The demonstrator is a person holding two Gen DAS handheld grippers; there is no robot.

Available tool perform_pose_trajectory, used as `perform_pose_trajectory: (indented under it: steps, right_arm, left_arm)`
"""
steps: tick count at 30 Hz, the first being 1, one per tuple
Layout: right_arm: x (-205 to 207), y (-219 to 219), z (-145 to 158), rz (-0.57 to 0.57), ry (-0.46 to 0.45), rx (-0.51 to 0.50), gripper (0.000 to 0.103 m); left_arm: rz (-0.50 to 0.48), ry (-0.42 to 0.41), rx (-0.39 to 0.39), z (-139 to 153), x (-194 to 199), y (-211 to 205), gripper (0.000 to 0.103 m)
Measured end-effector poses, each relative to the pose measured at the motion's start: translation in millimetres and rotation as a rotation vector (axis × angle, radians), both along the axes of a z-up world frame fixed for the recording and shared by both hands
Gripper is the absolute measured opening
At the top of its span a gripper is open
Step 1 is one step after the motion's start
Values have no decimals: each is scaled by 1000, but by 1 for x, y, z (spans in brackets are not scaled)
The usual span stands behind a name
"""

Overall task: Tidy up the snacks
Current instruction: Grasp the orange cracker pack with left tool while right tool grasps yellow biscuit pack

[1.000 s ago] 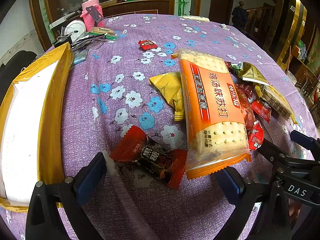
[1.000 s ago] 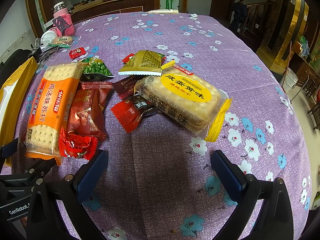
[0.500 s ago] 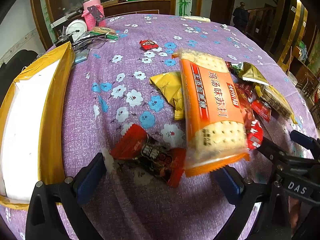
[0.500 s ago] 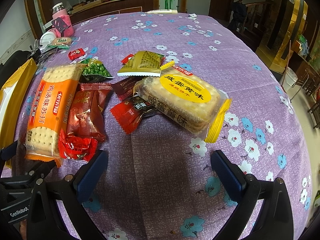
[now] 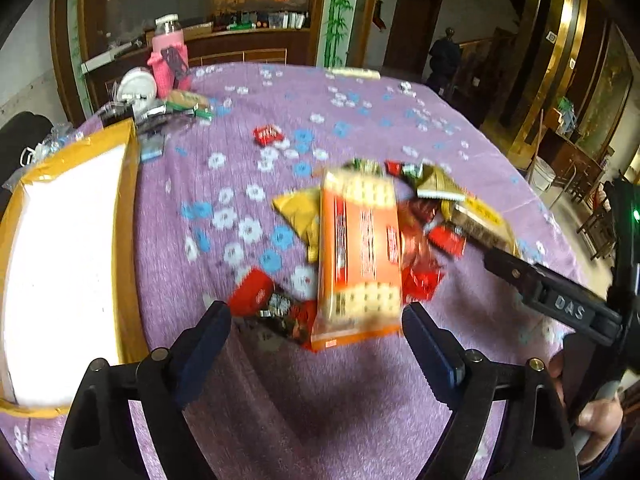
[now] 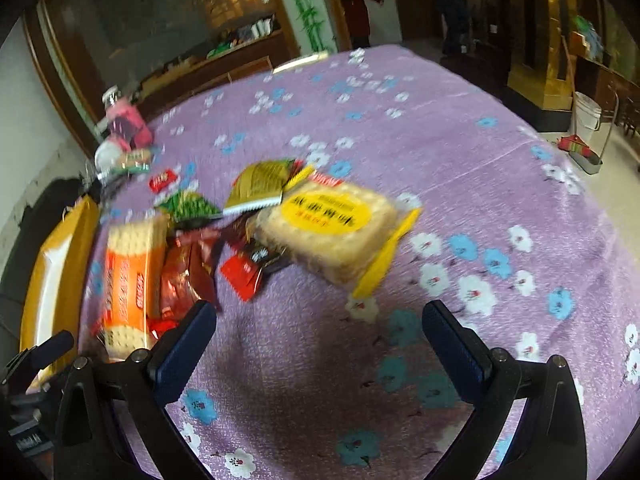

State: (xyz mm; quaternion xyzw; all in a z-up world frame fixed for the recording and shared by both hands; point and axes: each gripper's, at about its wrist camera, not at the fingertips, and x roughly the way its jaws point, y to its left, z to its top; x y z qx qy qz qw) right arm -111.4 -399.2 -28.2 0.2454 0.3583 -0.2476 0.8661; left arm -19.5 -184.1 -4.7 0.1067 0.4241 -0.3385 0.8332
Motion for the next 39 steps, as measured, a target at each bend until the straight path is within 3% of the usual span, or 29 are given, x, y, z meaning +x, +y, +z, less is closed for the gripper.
perform_pose_trajectory:
  steps: [2, 12, 15, 17, 22, 26, 32, 33, 35, 39]
  right_arm:
    - [-6, -4, 2, -32, -17, 0, 103]
    - [-19, -21, 0, -100, -41, 38, 103]
    - [-19, -20, 0, -92, -41, 32, 103]
    - [-18, -19, 0, -88, -37, 29, 103]
    - [-17, -19, -1, -78, -40, 43, 103]
    - [-14, -16, 0, -21, -39, 59, 103]
    - [-8, -29, 39, 152, -64, 86, 103]
    - [0, -34, 45, 179, -48, 72, 103]
    - [16, -46, 47, 222, -20, 44, 103]
    - [59, -73, 26, 271, 48, 74, 103]
  left_arm:
    - [-7, -3, 8, 3, 2, -8, 80]
    - [-11, -35, 110, -17, 8, -52, 78]
    - [-19, -17, 78, -19, 11, -55, 70]
    - [-32, -9, 57, -18, 12, -55, 57]
    - [-50, 33, -2, -18, 21, -46, 54]
    - [-53, 48, -53, -11, 27, -34, 33]
    - [-61, 40, -51, -11, 31, -32, 36]
    - [-65, 43, -45, -12, 31, -33, 40]
    - [-59, 51, -30, -15, 31, -34, 61]
    - [-55, 65, -26, -19, 35, -33, 69]
